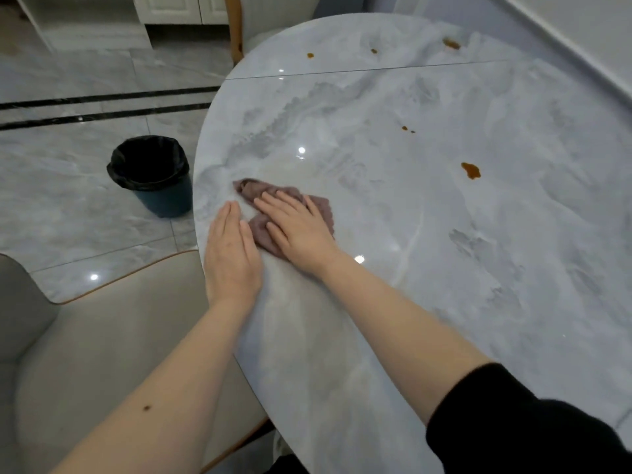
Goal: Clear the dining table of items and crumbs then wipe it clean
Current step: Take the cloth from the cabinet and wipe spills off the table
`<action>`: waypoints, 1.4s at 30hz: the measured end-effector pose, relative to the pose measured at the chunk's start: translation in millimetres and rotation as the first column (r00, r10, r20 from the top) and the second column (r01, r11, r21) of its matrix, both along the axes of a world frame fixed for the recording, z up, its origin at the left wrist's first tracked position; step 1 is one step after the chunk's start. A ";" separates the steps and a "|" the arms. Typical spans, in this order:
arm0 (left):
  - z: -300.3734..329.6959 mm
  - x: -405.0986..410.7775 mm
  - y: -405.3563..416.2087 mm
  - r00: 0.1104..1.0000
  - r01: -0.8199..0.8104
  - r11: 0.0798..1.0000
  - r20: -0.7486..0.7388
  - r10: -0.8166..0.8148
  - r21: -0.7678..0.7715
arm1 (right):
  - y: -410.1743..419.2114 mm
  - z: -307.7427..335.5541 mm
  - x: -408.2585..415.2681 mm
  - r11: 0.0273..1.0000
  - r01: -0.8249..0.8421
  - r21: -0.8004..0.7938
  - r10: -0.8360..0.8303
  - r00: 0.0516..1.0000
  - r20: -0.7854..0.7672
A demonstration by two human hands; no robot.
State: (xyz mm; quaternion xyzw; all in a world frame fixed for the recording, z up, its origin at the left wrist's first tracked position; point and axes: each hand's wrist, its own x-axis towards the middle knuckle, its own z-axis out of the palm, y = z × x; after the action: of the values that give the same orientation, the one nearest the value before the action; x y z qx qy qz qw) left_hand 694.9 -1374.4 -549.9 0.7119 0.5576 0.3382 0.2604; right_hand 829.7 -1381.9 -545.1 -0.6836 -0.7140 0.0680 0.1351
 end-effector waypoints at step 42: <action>-13.4 -18.1 4.5 0.994 -0.042 0.999 -0.099 0.044 0.016 | 50.5 7.1 17.1 0.950 0.285 -0.131 -0.275 0.957 0.090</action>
State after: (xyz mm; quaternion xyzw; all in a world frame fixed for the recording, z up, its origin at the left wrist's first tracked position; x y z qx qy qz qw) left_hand 676.8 -1369.8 -563.3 0.7175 0.5827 0.3117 0.2200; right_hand 846.8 -1331.5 -538.0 -0.7879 -0.6074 0.0748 0.0691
